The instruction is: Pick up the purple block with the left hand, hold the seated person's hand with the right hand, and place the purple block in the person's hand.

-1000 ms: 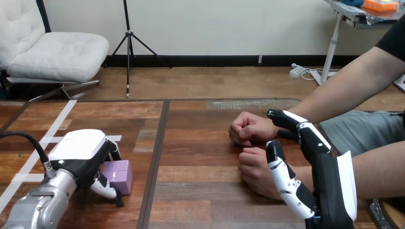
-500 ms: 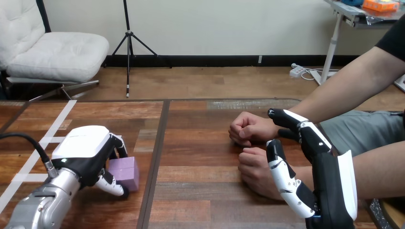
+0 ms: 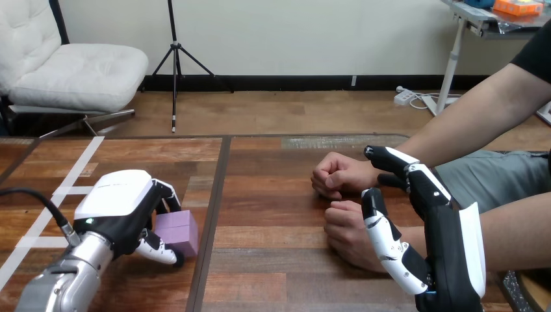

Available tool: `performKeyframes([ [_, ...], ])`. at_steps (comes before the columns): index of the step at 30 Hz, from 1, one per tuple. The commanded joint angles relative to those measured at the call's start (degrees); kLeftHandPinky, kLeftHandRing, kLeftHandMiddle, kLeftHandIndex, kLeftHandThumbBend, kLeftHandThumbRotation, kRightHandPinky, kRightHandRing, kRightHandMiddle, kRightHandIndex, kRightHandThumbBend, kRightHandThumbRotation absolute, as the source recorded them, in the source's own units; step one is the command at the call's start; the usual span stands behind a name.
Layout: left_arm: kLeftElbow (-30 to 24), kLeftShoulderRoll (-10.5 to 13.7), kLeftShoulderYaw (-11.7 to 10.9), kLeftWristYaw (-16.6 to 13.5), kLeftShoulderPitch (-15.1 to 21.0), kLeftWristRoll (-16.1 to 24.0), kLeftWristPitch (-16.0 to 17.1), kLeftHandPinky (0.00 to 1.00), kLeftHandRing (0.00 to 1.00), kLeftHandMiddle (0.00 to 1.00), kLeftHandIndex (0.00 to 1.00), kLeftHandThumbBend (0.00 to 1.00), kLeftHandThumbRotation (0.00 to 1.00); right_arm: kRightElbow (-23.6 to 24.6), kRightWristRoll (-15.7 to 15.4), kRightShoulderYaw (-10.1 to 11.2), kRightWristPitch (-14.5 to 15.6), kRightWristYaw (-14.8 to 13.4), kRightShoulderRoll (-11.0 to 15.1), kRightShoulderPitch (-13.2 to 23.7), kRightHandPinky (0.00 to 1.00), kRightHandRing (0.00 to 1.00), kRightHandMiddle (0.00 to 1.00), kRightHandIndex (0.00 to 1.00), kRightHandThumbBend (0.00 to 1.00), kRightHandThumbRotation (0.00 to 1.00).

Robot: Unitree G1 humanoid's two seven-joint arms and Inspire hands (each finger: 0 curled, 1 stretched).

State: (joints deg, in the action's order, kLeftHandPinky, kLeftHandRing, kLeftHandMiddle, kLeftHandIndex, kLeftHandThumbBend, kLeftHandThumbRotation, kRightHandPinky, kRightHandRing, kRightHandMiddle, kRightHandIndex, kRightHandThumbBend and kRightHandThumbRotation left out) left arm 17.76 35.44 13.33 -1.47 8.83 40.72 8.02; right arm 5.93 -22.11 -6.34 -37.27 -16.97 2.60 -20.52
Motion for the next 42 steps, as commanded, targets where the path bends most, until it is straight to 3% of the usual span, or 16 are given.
performKeyframes([
  [1,-1.9,-0.4,-2.3,-3.1,1.4,-1.5,1.4,0.37,0.42,0.48,0.48,0.73,0.00,-0.4,0.8,0.8,-1.1,-0.4,-0.5,3.5,0.72,0.78,0.78,0.74,0.31,0.52],
  [11,-2.3,-0.6,-2.4,-5.4,0.8,-2.4,3.2,0.39,0.43,0.48,0.48,0.73,0.00,-0.6,1.1,1.0,-1.1,-0.2,-0.4,3.7,0.72,0.78,0.77,0.74,0.32,0.51],
  [29,-4.4,-0.6,-2.5,-5.9,-0.3,-2.4,3.5,0.38,0.42,0.47,0.48,0.71,0.00,-0.4,0.3,1.4,-0.6,-0.3,-0.2,3.9,0.73,0.78,0.77,0.74,0.33,0.51],
  [37,-5.3,-0.6,-2.5,-5.6,-0.7,-2.4,3.3,0.38,0.42,0.47,0.48,0.71,0.00,0.7,-1.6,2.5,0.4,1.1,2.2,3.9,0.76,0.81,0.81,0.78,0.37,0.54],
  [42,-5.5,-0.5,-2.4,-5.5,-0.9,-2.2,3.2,0.39,0.43,0.48,0.48,0.71,0.00,3.3,-2.5,3.3,3.3,3.8,3.9,3.4,0.80,0.84,0.84,0.82,0.42,0.52],
])
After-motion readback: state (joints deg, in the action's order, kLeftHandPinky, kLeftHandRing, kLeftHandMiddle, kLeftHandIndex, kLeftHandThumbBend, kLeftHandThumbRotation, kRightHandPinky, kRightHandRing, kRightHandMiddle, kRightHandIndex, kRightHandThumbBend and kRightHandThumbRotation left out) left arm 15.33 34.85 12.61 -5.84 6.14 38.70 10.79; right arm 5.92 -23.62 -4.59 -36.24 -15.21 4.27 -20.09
